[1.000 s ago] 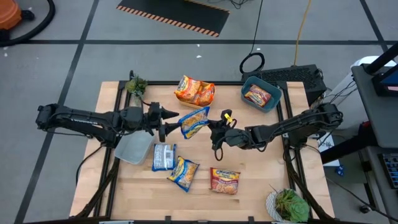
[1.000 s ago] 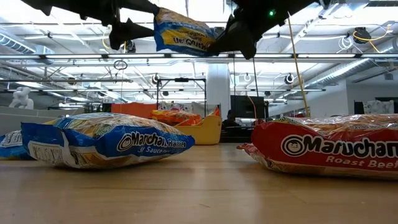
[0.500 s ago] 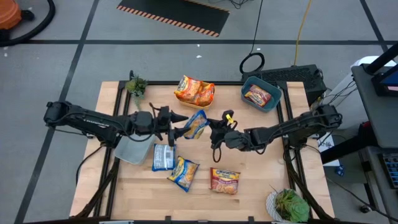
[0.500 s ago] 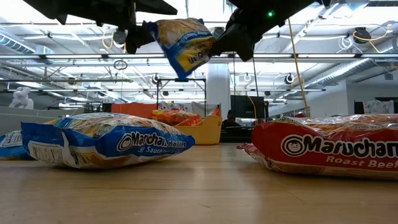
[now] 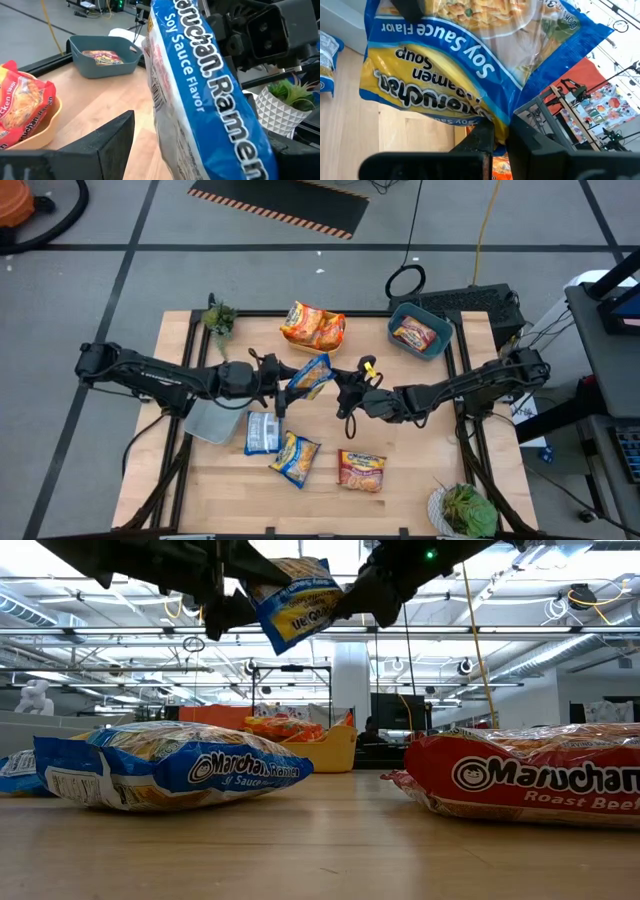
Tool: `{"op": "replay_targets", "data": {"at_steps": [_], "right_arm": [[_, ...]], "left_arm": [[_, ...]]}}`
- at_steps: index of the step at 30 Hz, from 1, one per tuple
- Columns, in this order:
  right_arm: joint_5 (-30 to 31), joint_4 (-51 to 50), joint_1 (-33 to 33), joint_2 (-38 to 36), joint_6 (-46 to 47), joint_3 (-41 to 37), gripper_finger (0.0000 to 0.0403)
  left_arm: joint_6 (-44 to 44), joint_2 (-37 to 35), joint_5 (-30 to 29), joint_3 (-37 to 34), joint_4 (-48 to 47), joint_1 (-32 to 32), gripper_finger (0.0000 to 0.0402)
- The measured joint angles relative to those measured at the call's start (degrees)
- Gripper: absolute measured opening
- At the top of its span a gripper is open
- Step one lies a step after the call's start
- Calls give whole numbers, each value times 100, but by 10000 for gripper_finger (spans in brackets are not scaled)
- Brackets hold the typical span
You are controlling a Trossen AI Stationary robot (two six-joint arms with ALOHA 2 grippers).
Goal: Sort Maruchan noodles
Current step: Put the top right blue bag into the gray bin
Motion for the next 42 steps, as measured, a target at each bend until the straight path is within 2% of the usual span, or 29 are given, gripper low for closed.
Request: {"op": "replay_targets", "data": {"at_steps": [5, 12, 15, 20, 24, 29, 32, 38, 42], "right_arm": [[1, -3, 0, 0, -57, -2, 18], [5, -25, -2, 0, -57, -2, 18], [24, -28, -2, 0, -53, -3, 18], [27, -27, -2, 0, -40, -4, 29], [21, 18, 9, -2, -33, -4, 69], [36, -58, 11, -182, 115, -4, 126], [314, -212, 71, -357, 118, -4, 147], [1087, -788, 306, -795, 121, -4, 159], [1061, -1073, 430, -1076, 273, -9, 159]], "left_arm": [[110, 25, -5, 0, 24, 23, 260], [399, 25, -18, 0, 26, 23, 154], [513, 25, -17, 0, 26, 23, 121], [492, 25, -11, 0, 26, 23, 117], [490, -163, 71, 0, -203, 23, 118], [440, -883, 97, 0, -1041, 48, 119], [277, -1506, 96, 0, -1917, 77, 119], [-464, -2853, 30, -3, -4227, 22, 119], [-838, -3701, 0, -4, -5597, -39, 119]]}}
